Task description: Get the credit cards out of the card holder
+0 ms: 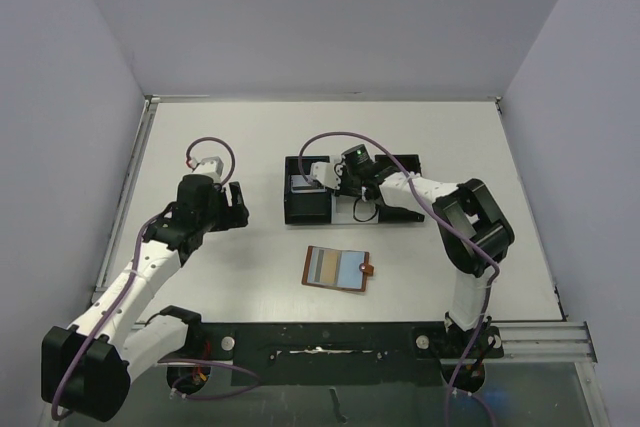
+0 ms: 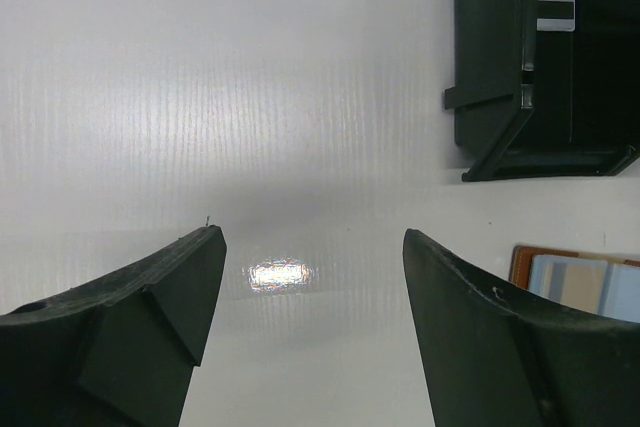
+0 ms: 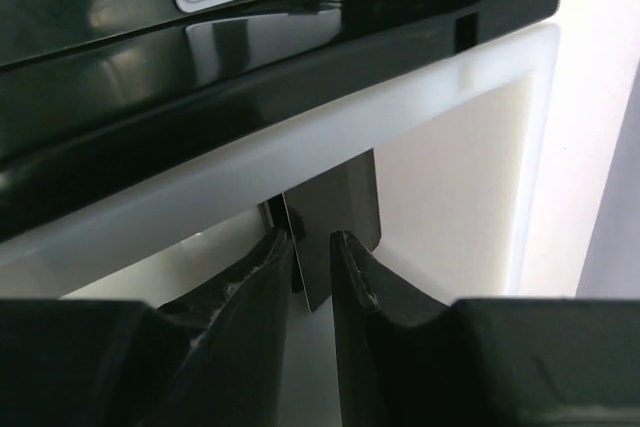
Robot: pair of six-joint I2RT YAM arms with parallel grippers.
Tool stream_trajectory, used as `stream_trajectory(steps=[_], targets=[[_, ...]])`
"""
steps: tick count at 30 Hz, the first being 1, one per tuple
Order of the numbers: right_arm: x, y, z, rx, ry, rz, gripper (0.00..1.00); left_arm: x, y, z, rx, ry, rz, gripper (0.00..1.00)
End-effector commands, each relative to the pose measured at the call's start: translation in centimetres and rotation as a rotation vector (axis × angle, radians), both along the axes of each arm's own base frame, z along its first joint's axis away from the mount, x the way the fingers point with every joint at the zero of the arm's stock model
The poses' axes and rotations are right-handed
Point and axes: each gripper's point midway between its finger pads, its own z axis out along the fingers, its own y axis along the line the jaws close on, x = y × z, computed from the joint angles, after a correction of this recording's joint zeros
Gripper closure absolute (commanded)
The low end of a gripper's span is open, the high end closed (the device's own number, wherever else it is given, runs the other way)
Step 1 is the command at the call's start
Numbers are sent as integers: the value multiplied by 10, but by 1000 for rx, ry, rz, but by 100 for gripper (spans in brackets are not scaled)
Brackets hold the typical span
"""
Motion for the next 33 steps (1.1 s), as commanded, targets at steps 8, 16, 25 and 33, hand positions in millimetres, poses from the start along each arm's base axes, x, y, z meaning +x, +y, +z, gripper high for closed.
stream_trajectory(steps=[8, 16, 25, 33], targets=[[9, 5, 13, 19, -5, 4, 70, 14, -7, 19, -24, -66, -25, 28], [13, 15, 55, 142, -77, -37, 67, 14, -7, 18, -22, -61, -25, 28], [-13, 29, 156, 672, -137, -269, 51, 14, -4, 23, -17, -80, -11, 28], [-52, 12, 164, 1036, 209, -736, 39, 14, -1, 29, -16, -102, 0, 28]])
